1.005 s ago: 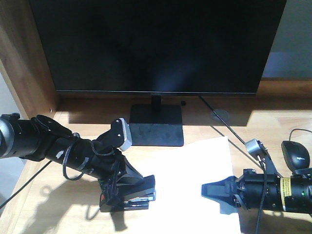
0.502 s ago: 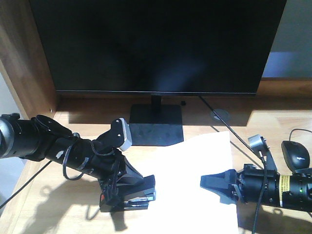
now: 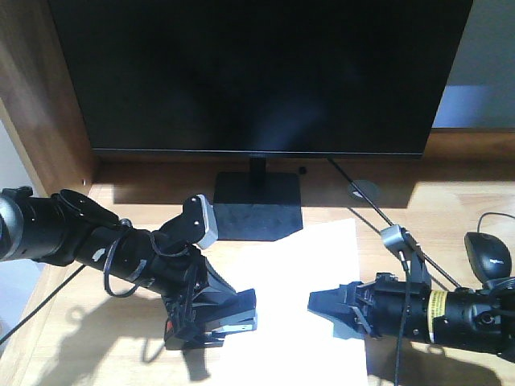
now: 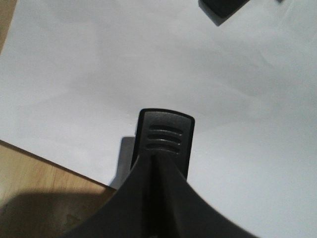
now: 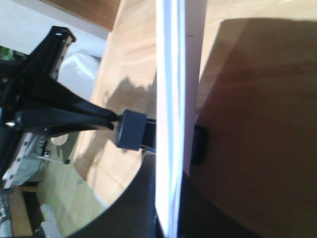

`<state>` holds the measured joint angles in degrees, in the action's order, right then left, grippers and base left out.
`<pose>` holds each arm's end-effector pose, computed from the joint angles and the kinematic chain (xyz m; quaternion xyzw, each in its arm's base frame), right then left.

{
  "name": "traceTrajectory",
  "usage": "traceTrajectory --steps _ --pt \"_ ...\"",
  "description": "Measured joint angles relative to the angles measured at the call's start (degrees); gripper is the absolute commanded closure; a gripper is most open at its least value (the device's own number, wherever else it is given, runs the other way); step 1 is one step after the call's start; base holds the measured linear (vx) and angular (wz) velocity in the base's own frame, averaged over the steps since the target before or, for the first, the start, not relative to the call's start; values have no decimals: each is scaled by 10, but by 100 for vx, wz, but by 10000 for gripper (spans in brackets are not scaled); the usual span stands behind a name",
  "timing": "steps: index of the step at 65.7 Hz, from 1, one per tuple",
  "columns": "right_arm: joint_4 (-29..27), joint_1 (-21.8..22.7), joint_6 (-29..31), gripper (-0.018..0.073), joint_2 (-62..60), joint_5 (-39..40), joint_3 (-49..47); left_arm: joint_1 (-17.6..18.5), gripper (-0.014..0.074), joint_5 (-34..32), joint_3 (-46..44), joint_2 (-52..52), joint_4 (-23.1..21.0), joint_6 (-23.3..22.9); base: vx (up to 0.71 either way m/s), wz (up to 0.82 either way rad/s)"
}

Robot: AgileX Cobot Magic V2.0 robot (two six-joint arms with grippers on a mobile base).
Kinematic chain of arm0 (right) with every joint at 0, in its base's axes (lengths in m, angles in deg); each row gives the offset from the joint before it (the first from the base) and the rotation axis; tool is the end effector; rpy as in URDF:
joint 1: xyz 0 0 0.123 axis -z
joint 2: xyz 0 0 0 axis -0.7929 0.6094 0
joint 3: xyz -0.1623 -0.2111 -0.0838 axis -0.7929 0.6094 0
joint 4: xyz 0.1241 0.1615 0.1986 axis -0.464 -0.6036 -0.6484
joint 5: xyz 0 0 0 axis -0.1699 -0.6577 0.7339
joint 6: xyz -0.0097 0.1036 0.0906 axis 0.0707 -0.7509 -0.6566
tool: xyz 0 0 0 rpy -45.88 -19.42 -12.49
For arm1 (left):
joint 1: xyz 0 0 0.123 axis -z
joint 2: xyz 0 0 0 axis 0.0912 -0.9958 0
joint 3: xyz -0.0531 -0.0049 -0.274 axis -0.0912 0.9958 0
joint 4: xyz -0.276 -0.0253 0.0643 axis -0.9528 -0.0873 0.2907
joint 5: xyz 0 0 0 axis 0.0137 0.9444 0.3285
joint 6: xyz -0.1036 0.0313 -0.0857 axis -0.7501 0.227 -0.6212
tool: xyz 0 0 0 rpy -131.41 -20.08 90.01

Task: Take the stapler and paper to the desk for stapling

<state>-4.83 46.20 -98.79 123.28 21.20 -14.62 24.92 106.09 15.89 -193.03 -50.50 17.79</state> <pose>0.2523 0.1322 0.0729 -0.0054 0.8516 0.4687 0.2345 0.3131 -0.2133 0.0968 0.5453 0.7292 -0.3137 0.2691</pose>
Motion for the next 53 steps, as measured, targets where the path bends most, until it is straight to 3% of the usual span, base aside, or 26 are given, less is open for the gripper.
traceTrajectory --steps 22,53 --pt "-29 -12 2 561 38 -28 0 0 603 0 0 0 0 0 0 0" --pt "-44 -12 16 561 73 5 -2 0 603 0 0 0 0 0 0 0"
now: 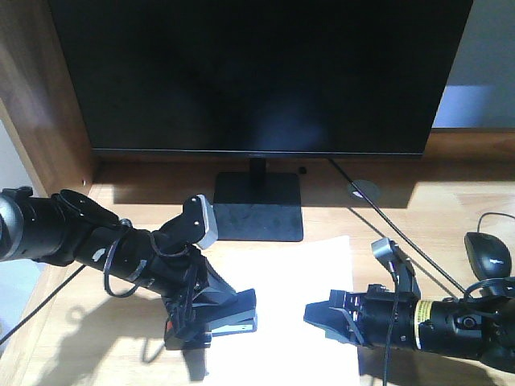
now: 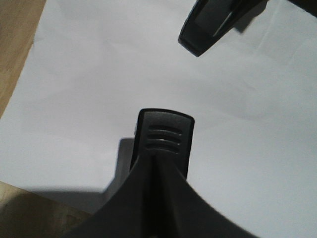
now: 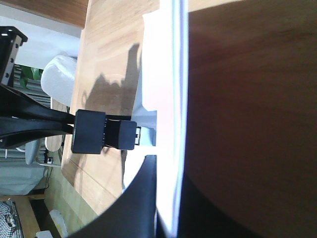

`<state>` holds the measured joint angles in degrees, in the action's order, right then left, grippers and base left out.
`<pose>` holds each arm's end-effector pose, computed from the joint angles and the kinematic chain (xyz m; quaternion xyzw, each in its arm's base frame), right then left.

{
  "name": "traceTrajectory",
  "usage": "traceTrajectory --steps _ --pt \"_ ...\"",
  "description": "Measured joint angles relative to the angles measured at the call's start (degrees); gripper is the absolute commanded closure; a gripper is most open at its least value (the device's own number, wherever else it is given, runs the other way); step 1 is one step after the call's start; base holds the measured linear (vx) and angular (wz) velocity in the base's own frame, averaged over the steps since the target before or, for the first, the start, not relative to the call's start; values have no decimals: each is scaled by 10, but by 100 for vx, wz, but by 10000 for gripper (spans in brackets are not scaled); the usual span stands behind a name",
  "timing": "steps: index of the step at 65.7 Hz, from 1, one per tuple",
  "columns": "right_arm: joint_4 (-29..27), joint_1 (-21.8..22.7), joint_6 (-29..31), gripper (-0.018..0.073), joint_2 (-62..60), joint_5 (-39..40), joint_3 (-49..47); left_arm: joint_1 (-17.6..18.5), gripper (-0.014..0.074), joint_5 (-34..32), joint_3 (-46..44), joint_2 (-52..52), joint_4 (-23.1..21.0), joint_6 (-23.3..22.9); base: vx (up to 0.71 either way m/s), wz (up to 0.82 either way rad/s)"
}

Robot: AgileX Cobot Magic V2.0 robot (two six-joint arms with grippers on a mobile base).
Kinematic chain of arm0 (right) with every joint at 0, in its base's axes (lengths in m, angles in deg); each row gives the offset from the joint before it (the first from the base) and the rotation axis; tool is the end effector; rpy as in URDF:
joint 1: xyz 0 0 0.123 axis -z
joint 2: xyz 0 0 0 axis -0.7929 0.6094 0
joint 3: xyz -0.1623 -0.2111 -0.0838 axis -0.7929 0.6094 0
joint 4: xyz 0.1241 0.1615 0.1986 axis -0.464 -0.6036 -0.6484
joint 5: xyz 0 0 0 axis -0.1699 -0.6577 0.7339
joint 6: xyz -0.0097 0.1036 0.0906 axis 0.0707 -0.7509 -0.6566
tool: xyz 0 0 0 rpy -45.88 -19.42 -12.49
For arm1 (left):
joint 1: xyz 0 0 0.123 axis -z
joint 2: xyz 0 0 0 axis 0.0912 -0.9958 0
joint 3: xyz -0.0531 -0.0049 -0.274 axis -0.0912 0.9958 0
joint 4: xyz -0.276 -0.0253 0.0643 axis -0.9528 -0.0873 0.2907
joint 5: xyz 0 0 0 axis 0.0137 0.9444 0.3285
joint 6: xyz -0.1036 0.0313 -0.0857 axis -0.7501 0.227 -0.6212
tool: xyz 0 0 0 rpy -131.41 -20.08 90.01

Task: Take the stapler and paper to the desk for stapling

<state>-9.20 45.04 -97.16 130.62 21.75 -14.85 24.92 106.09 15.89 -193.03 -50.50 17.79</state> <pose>0.2503 0.1349 0.0431 0.0344 0.8607 0.4669 0.1998 0.3131 -0.2133 0.0968 0.5453 0.7292 -0.3137 0.2691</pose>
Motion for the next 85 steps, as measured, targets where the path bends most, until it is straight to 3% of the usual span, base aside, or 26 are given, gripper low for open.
traceTrajectory --steps 66,85 --pt "0 0 2 561 0 1 0 0 603 2 0 0 -2 0 0 0" --pt "0 0 2 561 0 2 0 0 603 20 0 -13 -49 61 0 0"
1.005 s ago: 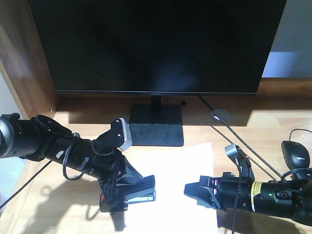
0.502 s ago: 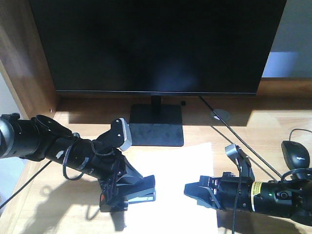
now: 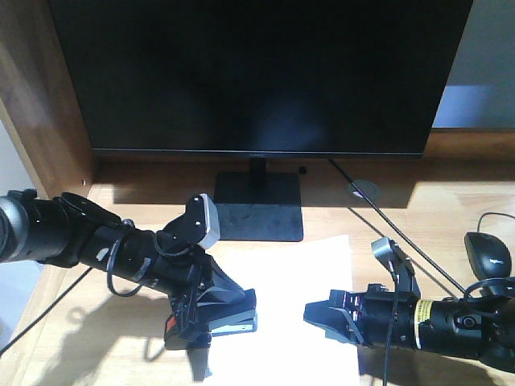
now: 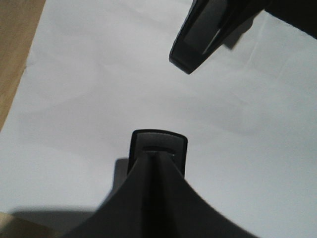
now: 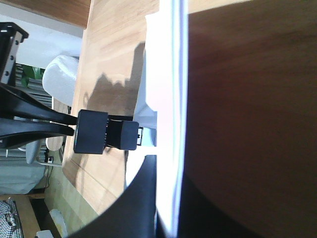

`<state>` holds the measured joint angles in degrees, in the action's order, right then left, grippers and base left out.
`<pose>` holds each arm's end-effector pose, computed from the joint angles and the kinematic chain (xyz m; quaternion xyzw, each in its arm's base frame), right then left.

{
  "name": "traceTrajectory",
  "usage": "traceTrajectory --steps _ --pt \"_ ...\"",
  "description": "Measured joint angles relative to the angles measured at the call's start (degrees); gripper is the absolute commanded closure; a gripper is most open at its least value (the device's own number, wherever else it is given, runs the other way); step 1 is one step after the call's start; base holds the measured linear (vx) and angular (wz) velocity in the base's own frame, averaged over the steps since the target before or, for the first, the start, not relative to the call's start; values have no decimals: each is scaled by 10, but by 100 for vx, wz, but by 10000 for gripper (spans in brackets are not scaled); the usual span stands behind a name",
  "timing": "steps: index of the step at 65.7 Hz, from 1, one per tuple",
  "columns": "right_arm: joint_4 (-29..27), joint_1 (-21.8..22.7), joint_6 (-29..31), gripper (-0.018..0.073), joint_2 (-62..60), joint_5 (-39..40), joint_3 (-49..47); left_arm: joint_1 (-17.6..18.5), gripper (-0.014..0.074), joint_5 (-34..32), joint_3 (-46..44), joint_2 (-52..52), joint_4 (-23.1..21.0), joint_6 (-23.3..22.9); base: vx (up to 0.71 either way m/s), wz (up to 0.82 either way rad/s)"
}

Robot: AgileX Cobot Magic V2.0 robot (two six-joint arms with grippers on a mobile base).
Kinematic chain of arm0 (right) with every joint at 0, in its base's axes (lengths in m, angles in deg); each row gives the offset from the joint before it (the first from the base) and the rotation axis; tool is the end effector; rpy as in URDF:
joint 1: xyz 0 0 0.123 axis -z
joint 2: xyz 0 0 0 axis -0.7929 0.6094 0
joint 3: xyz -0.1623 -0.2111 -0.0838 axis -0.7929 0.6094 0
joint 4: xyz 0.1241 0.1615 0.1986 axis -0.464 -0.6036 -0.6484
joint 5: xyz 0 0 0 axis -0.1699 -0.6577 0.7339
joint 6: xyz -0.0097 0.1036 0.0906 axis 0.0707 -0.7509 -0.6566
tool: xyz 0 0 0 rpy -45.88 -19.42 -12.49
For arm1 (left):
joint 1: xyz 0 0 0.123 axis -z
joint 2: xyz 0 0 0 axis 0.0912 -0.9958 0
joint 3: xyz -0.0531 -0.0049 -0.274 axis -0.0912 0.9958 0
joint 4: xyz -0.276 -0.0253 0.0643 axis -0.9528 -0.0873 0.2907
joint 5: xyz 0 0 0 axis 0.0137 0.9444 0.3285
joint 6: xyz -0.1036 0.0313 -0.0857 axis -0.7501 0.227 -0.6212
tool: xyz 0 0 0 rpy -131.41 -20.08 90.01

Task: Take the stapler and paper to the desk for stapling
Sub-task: 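Open the left gripper and lift it off the stapler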

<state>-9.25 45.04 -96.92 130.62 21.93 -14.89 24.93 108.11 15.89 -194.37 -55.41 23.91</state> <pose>0.2506 0.1351 0.0436 0.0325 0.8599 0.4679 0.2015 0.3133 -0.2195 0.0959 0.5507 0.7080 -0.3339 0.2897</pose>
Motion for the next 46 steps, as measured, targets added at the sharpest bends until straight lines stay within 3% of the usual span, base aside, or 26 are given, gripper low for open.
traceTrajectory --steps 30,46 --pt "0 0 0 561 0 6 0 11 603 21 -11 -74 -49 13 0 0" --pt "0 0 0 561 0 12 0 11 603 27 -13 -79 -52 13 0 0"
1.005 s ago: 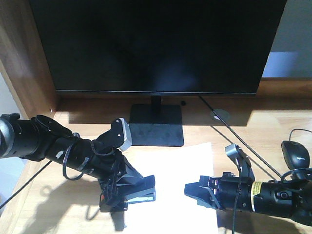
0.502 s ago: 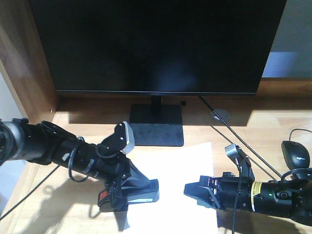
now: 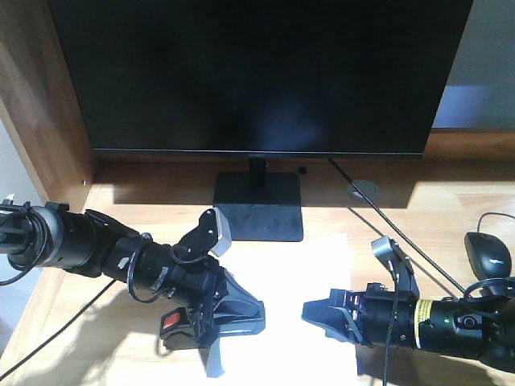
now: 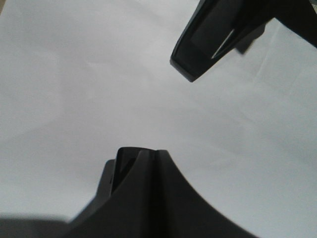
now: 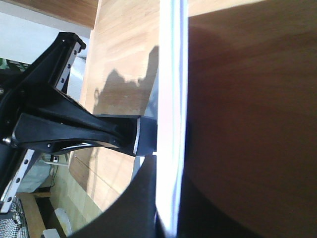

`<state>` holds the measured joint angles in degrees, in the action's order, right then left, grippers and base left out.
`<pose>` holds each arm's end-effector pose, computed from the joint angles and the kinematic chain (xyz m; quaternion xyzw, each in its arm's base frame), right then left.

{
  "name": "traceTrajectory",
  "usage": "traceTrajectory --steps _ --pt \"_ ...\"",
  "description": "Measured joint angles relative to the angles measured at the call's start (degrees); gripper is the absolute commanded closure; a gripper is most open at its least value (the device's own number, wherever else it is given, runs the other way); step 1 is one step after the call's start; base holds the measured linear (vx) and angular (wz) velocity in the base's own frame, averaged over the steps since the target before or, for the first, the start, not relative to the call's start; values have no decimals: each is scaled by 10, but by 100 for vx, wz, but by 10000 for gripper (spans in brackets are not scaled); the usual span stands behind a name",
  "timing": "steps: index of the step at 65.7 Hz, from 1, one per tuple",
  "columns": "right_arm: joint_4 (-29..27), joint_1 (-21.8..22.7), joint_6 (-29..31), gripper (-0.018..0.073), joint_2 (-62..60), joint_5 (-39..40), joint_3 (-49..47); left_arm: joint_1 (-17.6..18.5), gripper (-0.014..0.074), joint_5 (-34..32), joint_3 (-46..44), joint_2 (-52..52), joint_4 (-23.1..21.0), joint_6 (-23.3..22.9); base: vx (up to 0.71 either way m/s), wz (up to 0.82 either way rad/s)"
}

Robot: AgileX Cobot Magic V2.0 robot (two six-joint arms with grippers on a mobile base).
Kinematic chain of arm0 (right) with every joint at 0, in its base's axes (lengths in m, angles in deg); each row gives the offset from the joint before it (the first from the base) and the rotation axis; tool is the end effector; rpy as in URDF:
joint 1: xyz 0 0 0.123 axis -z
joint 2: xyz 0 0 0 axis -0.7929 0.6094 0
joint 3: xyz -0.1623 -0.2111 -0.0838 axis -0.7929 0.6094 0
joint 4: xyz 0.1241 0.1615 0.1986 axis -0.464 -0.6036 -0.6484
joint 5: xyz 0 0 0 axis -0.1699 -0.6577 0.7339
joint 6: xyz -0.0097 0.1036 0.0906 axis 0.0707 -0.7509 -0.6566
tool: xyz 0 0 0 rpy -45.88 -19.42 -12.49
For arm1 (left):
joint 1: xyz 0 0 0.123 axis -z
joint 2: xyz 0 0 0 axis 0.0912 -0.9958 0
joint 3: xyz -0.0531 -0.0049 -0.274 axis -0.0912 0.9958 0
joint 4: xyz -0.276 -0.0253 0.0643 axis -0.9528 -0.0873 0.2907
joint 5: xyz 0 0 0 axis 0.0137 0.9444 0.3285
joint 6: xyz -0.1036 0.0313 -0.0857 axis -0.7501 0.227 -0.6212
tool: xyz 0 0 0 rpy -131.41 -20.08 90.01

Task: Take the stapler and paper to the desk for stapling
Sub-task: 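Open the left gripper and lift it off the stapler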

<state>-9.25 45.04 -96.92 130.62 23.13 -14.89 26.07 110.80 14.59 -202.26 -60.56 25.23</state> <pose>0.2504 0.1366 0.0460 0.0310 0.8548 0.4768 0.2027 0.3102 -0.2326 0.0594 0.5190 0.7197 -0.3836 0.2559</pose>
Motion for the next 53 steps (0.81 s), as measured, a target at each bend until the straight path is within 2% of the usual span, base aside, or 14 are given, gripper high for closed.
traceTrajectory --steps 23,38,53 --pt "0 0 0 561 0 0 0 1 603 -3 0 19 13 -13 0 0" --pt "0 0 0 558 0 6 0 1 603 -34 7 88 56 -25 0 0" --pt "0 0 0 500 0 19 0 1 603 -38 7 155 60 -28 0 0"
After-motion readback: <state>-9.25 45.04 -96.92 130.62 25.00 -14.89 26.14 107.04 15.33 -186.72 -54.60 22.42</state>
